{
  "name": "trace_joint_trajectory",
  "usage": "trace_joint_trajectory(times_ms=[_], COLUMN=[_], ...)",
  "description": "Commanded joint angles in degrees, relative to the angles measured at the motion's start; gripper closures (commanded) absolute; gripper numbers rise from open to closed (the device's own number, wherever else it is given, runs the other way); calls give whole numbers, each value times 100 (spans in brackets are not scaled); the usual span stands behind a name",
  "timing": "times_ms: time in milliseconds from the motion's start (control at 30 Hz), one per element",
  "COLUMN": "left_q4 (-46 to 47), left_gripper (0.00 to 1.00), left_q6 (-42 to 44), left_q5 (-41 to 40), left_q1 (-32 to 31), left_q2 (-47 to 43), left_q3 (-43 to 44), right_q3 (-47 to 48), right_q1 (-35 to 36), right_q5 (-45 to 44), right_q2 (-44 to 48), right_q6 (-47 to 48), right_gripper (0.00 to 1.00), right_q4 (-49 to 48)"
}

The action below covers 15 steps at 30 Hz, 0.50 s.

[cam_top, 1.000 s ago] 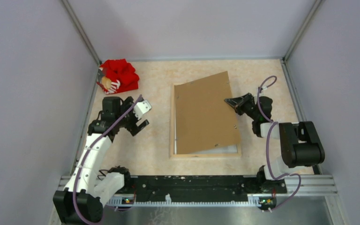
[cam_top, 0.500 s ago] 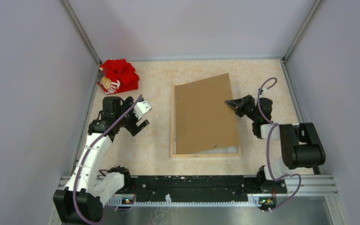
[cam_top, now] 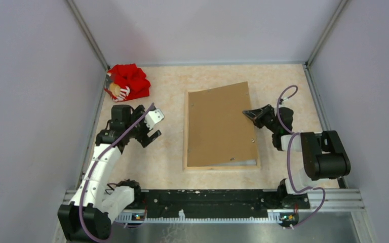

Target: Put the photo into the frame

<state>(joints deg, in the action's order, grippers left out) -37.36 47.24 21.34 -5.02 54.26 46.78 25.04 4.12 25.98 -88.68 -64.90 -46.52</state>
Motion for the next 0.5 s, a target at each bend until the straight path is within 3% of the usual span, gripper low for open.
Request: trace_joint_trajectory(times_ms=[0, 200, 367, 467], left_q4=[173, 233, 296, 318], left_gripper=[2, 2, 2, 2], left_q6=[65, 51, 44, 25], left_q5=[71, 135, 156, 192], left_q1=[1, -4, 0, 1], left_q2=[1, 80, 97, 105], left_q3=[-58, -65, -101, -110], right_q3=[-60, 511, 1039, 1360], right_q1=[125, 260, 384, 506], right_q5=[39, -243, -535, -839], right_q2=[-62, 180, 203, 204], right_q6=[443, 1424, 2128, 2501], right_gripper=[100, 87, 68, 63], right_q4=[334, 1912, 3217, 3883])
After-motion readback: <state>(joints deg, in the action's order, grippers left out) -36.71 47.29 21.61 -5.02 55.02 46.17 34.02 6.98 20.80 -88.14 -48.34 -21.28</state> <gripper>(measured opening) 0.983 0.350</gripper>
